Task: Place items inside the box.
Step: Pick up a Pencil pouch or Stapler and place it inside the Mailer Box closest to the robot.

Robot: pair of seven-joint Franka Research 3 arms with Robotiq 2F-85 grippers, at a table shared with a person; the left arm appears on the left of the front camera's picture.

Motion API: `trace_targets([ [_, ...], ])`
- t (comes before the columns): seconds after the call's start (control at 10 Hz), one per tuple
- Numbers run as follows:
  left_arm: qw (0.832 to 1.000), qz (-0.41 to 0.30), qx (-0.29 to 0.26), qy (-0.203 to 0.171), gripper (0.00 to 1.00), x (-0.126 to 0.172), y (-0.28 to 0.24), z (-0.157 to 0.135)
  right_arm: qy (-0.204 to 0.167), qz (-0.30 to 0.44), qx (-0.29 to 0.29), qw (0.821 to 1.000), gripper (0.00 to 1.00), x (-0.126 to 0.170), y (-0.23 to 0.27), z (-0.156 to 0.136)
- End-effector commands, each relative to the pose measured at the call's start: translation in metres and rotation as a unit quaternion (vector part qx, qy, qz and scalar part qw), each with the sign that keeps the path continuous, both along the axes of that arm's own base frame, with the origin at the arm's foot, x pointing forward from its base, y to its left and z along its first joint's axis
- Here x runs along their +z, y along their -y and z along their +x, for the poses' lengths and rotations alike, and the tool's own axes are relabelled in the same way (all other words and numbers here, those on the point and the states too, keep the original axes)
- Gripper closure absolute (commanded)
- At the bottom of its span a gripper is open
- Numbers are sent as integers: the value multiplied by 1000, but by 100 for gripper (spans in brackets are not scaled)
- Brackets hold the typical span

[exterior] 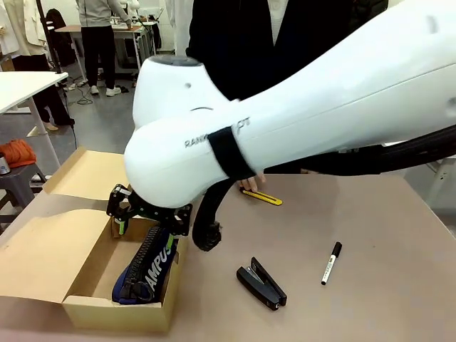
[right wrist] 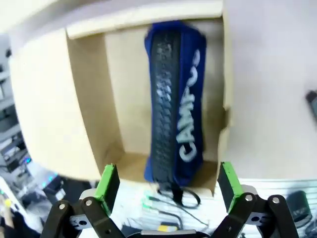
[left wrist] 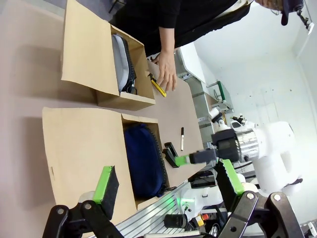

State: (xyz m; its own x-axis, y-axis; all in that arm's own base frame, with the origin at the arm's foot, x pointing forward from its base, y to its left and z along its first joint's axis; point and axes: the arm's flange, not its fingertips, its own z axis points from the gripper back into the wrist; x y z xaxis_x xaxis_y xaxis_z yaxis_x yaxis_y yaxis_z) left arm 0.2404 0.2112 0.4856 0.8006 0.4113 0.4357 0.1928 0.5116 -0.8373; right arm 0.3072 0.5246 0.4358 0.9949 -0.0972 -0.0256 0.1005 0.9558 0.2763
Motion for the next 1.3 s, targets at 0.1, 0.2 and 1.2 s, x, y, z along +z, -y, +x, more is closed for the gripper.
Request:
trace_targets([
  [0.1,1000,-2,-2,14,0,1,1,1,0,0,0,1000,0,0,0,0],
  [0.2,1000,-2,-2,14,0,1,1,1,-2,-13,5,1000,0,-3,-1,1],
  [1.2,1000,-2,-2,14,0,1,1,1,-91,73,94,989,0,18,72,17],
])
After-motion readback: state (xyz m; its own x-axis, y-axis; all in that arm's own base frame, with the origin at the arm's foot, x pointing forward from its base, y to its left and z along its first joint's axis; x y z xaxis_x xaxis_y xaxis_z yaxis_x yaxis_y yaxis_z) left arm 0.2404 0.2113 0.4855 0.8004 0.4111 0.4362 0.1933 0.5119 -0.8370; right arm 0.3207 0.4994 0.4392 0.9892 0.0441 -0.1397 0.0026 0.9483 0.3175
